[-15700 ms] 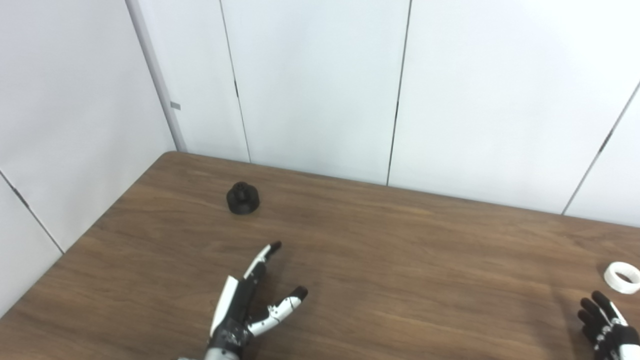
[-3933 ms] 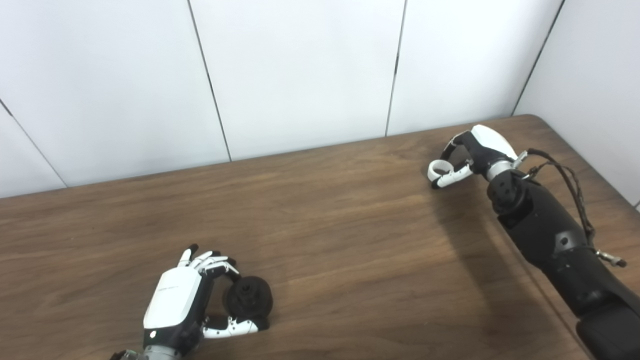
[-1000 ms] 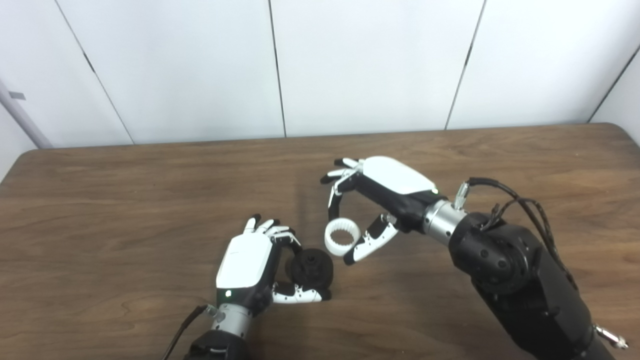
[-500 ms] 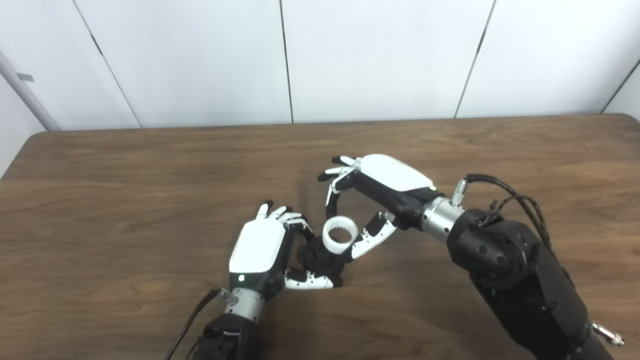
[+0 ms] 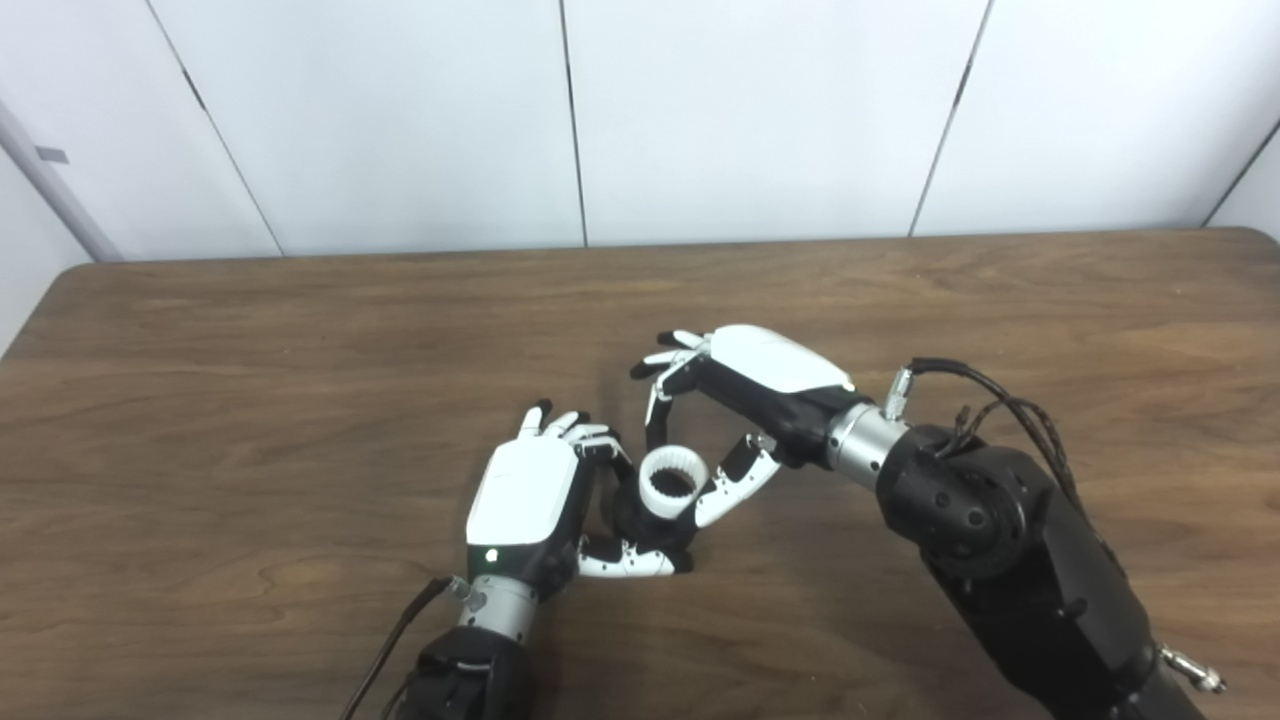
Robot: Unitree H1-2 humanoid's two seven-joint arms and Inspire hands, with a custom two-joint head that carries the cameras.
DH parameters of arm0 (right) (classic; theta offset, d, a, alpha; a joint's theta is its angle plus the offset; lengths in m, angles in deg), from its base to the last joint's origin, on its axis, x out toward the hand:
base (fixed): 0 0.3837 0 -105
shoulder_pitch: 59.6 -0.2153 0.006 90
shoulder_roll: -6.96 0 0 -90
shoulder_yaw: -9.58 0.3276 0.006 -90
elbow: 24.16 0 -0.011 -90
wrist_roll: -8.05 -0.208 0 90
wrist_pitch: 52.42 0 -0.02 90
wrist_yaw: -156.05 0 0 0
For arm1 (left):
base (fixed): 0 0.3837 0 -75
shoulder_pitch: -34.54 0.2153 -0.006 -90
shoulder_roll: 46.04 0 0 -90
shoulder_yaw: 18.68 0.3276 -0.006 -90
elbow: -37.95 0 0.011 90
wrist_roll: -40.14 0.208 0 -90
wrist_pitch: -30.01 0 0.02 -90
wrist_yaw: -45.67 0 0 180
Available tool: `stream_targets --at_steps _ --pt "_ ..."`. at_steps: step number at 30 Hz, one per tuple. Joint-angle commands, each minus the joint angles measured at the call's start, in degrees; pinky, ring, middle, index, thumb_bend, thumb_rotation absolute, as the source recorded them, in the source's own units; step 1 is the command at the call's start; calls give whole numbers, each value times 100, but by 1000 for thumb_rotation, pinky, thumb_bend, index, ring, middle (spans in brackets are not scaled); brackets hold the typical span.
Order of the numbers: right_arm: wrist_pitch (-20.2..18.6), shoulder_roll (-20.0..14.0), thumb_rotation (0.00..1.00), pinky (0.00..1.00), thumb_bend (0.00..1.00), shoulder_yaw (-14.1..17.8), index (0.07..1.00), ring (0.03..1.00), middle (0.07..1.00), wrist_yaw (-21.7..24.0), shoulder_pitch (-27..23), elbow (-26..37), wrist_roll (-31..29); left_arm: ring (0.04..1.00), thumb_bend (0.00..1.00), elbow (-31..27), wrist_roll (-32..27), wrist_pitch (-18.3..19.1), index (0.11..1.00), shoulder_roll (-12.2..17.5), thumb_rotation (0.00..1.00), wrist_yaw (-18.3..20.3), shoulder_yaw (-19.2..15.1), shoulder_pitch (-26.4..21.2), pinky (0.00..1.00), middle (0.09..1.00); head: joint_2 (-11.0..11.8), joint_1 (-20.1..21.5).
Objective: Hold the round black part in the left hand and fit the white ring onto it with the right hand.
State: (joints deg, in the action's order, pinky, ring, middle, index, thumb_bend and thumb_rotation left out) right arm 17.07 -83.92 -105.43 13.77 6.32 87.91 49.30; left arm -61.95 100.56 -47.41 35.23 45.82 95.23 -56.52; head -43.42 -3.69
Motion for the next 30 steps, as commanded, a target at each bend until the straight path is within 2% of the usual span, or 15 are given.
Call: stream_targets --at_steps 1,14,24,30 --pt "148 56 132 1000 523 10 485 985 873 -154 -222 44 64 883 523 43 47 -29 487 -20 56 50 64 -55 1000 772 -6 -11" --pt "178 122 131 1000 523 -11 484 986 871 -177 -136 38 136 882 523 31 84 -17 487 -26 57 65 98 -41 1000 772 -9 -8" --pt "356 115 131 1000 523 -32 484 987 870 -298 -102 -62 105 886 522 55 94 -24 488 -60 57 27 112 -48 1000 775 -12 -64" --pt "300 164 131 1000 523 -88 484 988 869 -243 -113 -76 199 886 523 -4 84 -2 487 -66 57 75 109 -37 1000 779 -41 -26"
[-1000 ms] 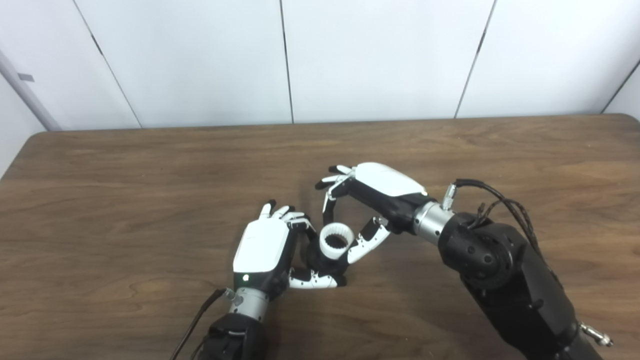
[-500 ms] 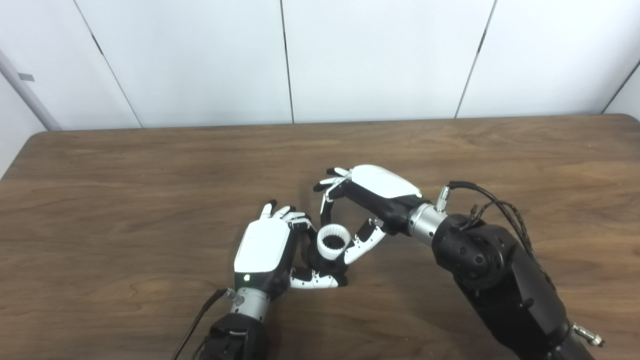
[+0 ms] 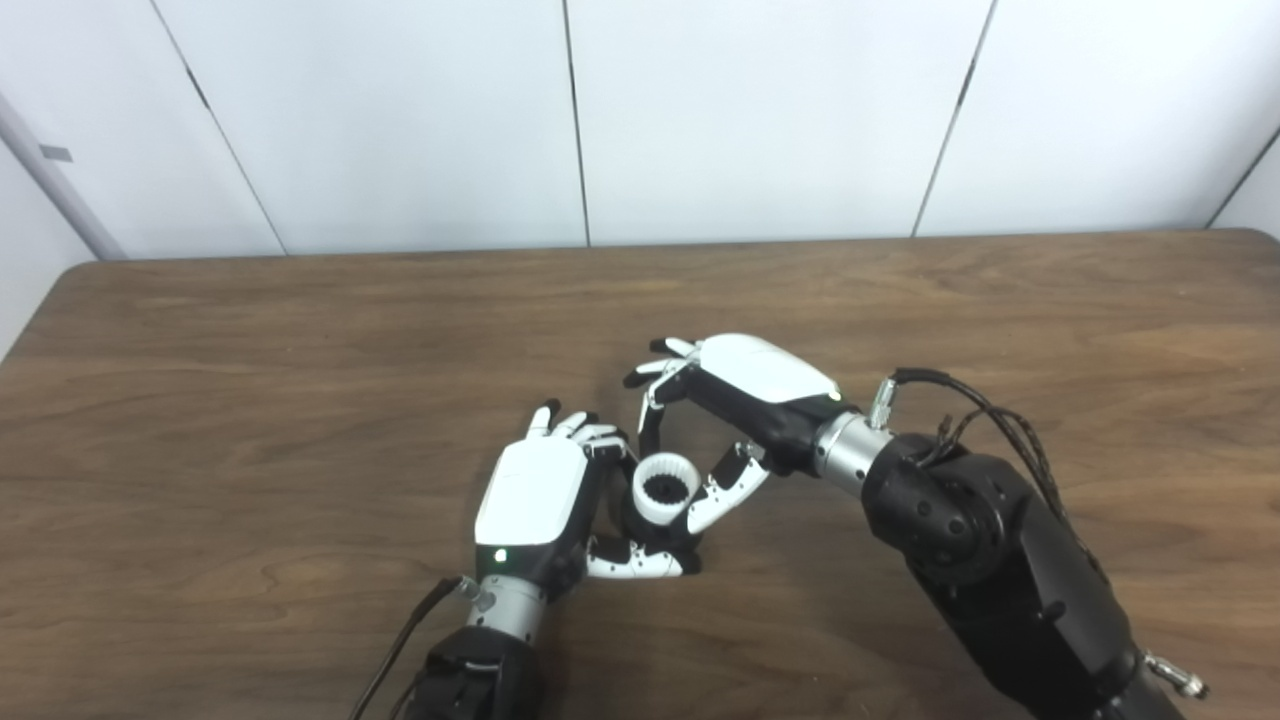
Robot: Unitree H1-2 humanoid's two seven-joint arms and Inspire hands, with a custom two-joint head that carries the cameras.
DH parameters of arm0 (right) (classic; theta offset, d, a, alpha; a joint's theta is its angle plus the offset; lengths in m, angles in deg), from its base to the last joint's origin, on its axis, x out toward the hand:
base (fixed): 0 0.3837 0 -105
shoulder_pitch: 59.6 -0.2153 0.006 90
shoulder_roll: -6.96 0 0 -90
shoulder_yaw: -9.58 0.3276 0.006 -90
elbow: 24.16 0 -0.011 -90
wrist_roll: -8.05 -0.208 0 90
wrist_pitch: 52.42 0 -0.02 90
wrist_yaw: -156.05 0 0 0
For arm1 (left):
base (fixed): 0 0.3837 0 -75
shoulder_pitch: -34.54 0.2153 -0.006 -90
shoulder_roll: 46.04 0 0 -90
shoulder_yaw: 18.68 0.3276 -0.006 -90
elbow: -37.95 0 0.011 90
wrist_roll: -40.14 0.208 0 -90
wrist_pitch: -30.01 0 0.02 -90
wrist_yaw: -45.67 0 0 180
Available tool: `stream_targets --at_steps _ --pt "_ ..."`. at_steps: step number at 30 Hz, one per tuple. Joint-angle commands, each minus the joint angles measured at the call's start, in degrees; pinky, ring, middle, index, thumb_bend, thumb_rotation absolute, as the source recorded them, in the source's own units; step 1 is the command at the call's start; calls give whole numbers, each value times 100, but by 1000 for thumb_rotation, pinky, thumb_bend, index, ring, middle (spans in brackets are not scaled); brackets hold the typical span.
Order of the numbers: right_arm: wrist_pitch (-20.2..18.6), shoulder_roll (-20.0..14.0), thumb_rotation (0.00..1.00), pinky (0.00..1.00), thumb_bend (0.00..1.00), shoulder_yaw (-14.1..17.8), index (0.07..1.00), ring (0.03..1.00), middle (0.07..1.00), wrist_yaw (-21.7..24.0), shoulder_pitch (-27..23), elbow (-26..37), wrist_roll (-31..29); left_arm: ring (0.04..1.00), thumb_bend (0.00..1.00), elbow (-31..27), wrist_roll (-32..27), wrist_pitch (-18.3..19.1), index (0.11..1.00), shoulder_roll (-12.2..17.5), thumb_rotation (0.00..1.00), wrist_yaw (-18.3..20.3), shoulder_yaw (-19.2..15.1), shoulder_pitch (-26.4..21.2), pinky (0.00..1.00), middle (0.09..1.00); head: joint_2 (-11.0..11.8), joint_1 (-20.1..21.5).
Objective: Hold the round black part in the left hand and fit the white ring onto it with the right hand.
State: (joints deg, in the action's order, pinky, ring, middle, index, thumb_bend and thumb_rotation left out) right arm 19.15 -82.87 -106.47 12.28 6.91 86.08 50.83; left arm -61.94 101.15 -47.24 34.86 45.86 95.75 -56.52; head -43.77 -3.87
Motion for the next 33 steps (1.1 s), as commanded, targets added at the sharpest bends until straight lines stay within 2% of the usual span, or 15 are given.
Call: stream_targets --at_steps 1,15,33 --pt "89 60 131 1000 523 2 484 989 869 -74 -182 102 59 886 523 -12 35 -11 487 -28 57 83 58 -37 1000 779 -5 -7" --pt "369 50 130 1000 523 40 485 985 865 -245 -235 -125 11 880 522 -35 22 -61 487 3 57 39 54 -20 1000 773 -12 0" --pt "275 30 130 1000 522 112 485 985 863 -237 -208 -186 89 882 522 -63 13 -73 486 5 57 20 52 -3 1000 766 -28 46"
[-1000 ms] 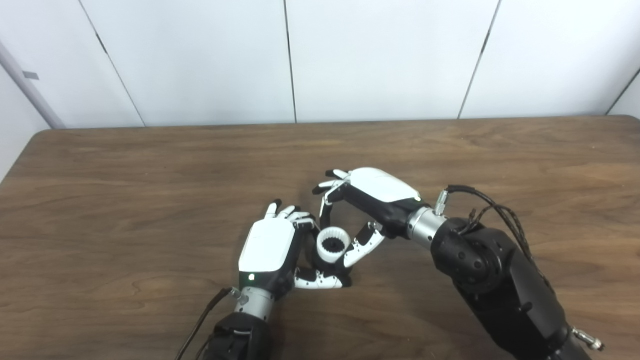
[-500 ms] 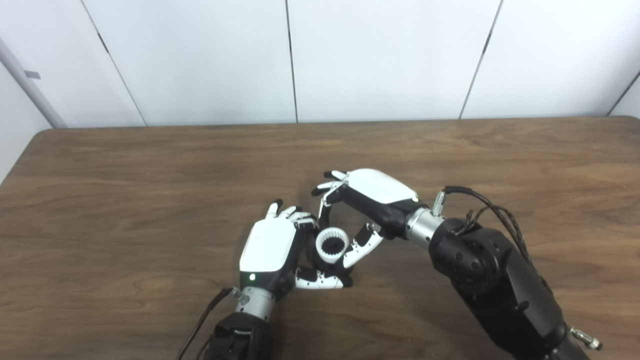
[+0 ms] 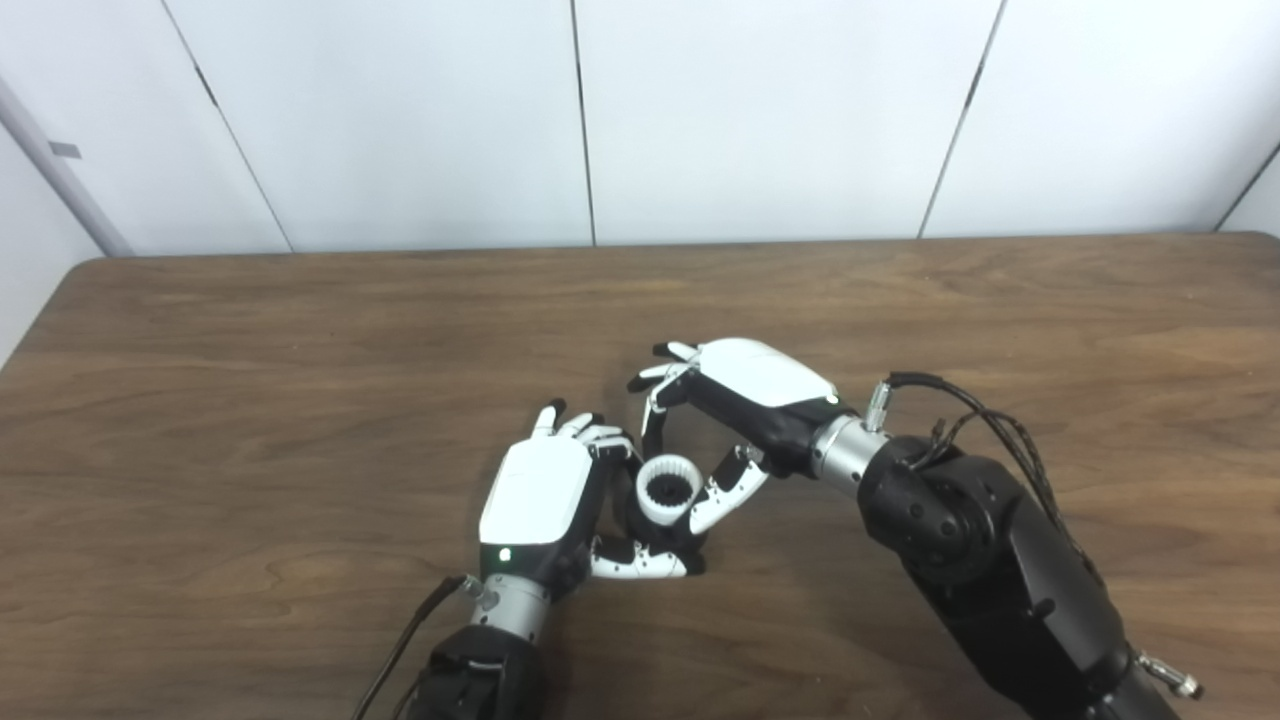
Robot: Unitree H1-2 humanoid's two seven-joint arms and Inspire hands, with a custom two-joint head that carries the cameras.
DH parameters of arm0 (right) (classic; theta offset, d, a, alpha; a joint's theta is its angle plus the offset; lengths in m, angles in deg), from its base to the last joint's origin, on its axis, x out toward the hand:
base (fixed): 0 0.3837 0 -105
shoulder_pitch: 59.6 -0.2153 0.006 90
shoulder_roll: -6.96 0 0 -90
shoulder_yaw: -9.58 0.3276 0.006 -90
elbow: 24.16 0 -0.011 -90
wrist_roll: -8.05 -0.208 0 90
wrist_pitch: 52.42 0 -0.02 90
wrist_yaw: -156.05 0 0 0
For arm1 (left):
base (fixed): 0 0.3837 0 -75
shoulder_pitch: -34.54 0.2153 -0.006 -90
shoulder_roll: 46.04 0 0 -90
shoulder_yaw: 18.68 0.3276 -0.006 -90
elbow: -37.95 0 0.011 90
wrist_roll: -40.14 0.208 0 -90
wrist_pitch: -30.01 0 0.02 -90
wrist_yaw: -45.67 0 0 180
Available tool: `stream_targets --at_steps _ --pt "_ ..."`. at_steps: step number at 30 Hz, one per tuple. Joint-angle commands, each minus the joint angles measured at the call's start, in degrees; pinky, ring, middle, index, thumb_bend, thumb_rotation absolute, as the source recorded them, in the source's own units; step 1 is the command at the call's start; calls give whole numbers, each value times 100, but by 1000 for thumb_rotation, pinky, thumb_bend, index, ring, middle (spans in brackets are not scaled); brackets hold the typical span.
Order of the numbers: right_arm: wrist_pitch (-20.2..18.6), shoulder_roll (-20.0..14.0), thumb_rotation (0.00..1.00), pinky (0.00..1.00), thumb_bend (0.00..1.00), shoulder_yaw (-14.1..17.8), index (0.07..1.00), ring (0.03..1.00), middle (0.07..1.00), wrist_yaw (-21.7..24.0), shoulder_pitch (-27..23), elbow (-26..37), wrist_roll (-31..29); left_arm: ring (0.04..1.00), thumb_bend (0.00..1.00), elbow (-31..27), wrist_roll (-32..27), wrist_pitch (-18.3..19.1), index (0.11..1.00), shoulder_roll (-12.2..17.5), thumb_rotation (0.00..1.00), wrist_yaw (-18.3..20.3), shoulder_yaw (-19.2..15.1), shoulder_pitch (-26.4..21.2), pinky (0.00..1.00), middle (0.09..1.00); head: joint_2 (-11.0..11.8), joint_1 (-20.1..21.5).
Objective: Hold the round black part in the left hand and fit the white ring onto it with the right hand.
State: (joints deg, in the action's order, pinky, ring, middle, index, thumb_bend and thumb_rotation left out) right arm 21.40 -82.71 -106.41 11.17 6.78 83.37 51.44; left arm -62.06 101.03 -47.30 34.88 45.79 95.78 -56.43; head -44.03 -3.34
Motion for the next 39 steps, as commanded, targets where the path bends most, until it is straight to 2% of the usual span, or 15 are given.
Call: stream_targets --at_steps 1,21,33,34,35,36,39 --pt "52 10 130 1000 522 109 485 985 863 -131 -189 80 29 883 522 -50 21 -70 486 2 57 27 50 -14 1000 766 -6 -4" --pt "312 -119 137 1000 524 43 490 974 853 -246 -39 -23 102 886 522 -62 6 -46 486 -53 55 32 52 -19 1000 768 0 -18" --pt "286 -148 147 1000 525 128 493 990 867 -230 -3 -33 156 891 523 -41 -20 -34 485 -70 55 42 37 -38 1000 773 9 -5" --pt "288 -146 179 1000 726 135 552 990 868 -240 1 -33 155 890 523 -39 -19 -37 485 -72 56 35 37 -38 1000 773 9 -5" --pt "290 -145 200 1000 836 139 583 990 869 -246 4 -30 156 889 522 -36 -17 -41 485 -72 56 28 37 -39 1000 772 9 -5" --pt "302 -144 216 1000 904 143 605 991 872 -259 6 -29 162 888 523 -36 -15 -39 485 -74 56 27 37 -39 1000 772 9 -5" --pt "313 -130 253 1000 965 156 634 995 883 -267 5 -16 208 885 523 -40 -27 -45 485 -77 55 21 35 -35 1000 770 9 -5"
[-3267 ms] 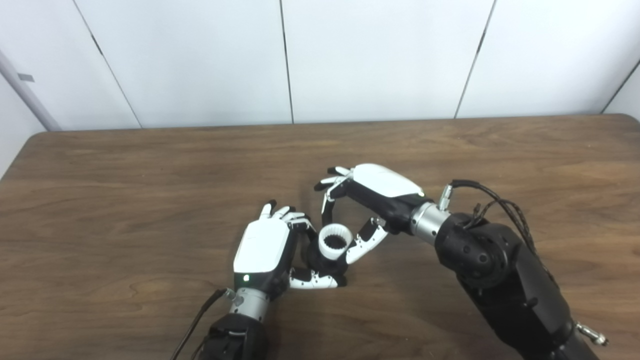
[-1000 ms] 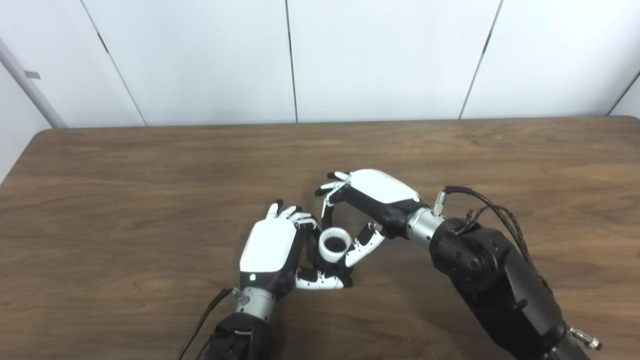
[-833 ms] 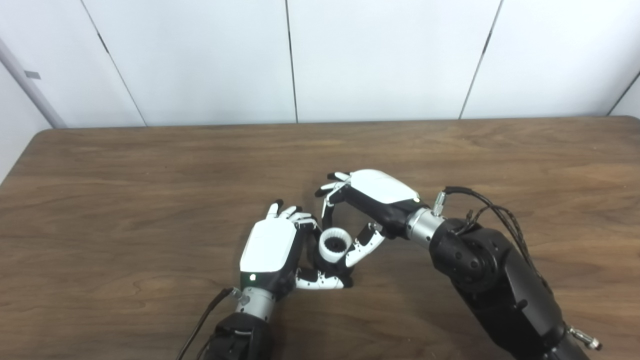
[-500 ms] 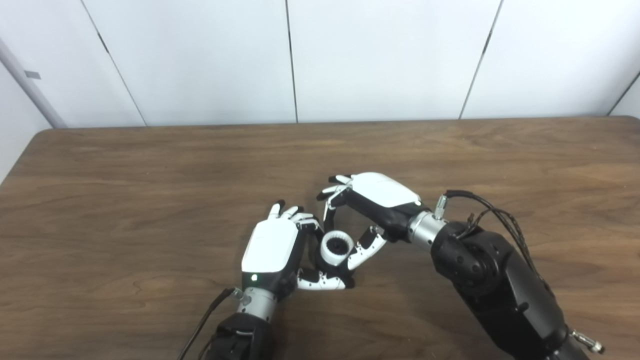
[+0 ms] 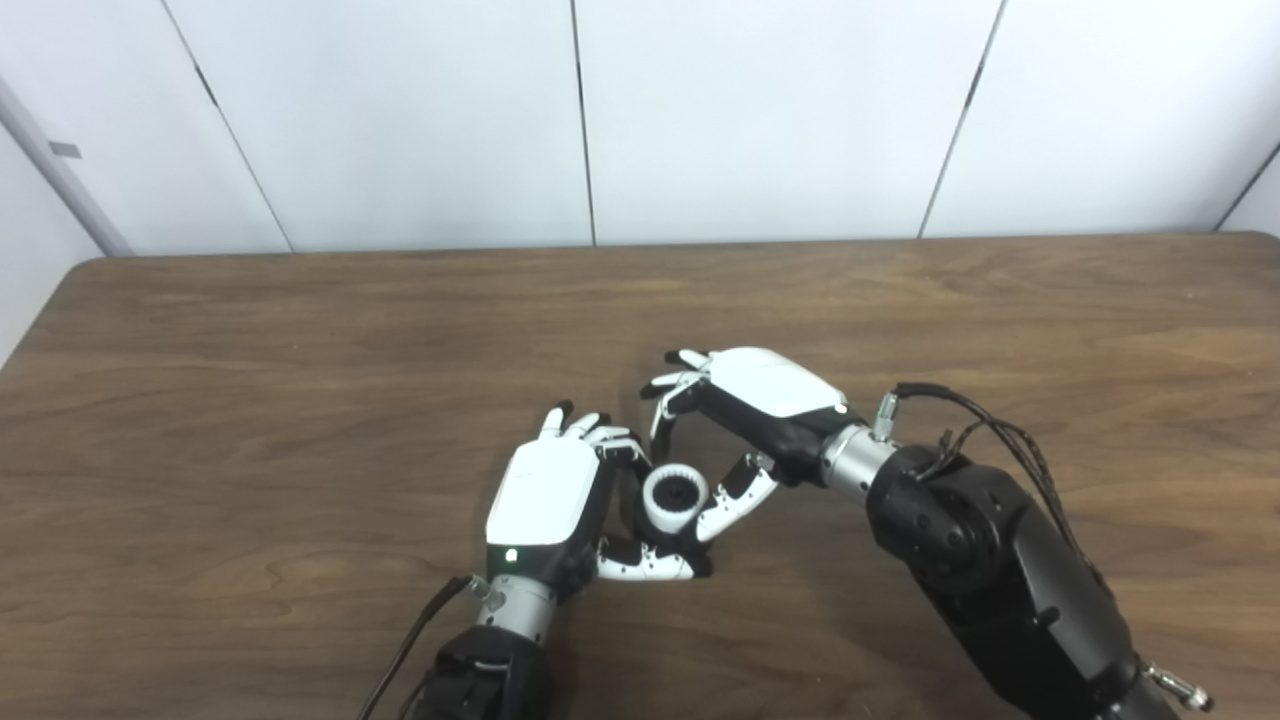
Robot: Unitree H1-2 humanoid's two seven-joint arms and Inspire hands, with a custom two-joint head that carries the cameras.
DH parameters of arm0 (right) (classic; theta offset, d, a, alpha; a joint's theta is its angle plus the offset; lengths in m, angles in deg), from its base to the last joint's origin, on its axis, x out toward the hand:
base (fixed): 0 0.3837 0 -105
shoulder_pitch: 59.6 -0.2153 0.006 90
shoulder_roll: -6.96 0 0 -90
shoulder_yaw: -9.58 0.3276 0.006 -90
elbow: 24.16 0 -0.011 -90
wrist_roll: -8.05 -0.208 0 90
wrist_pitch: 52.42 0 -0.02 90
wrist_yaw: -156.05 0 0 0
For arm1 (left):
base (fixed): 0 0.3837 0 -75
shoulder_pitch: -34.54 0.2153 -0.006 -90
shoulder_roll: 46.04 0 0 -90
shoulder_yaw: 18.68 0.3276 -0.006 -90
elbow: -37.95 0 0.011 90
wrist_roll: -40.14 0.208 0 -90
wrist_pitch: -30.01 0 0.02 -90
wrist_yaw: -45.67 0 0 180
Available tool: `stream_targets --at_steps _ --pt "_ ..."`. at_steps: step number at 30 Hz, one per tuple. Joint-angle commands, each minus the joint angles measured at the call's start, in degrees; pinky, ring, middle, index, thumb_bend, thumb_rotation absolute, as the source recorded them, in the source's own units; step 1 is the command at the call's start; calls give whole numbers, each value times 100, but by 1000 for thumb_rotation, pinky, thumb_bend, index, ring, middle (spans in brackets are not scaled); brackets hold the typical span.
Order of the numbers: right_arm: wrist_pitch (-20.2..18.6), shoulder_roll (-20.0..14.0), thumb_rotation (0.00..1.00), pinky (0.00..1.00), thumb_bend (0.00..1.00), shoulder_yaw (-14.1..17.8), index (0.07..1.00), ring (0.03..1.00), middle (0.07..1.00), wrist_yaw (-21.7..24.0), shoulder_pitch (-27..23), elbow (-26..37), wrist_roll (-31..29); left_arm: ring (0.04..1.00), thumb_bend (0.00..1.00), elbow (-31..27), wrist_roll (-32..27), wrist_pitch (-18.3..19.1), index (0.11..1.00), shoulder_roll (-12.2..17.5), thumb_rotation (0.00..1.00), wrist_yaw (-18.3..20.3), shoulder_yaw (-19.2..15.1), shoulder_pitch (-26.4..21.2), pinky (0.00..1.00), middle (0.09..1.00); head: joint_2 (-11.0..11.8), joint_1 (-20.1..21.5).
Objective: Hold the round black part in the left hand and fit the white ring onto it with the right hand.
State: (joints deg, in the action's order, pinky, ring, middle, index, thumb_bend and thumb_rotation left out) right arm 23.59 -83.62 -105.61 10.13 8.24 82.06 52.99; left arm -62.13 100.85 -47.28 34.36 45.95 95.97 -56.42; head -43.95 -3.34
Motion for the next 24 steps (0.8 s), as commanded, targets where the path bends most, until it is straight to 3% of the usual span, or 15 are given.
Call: stream_targets --at_steps 1,17,24 --pt "85 -36 261 1000 974 82 641 996 886 -151 -147 131 72 885 523 -38 -7 -38 485 -28 55 13 15 -34 1000 770 0 -5" --pt "99 -234 294 994 1000 377 665 1000 905 -54 -181 252 -148 890 523 -45 25 9 485 -13 57 66 0 -48 1000 775 11 41" --pt "-301 -598 304 984 1000 628 714 1000 915 339 -103 663 -94 885 523 -23 -8 -5 485 28 58 57 -64 -77 1000 772 54 67"
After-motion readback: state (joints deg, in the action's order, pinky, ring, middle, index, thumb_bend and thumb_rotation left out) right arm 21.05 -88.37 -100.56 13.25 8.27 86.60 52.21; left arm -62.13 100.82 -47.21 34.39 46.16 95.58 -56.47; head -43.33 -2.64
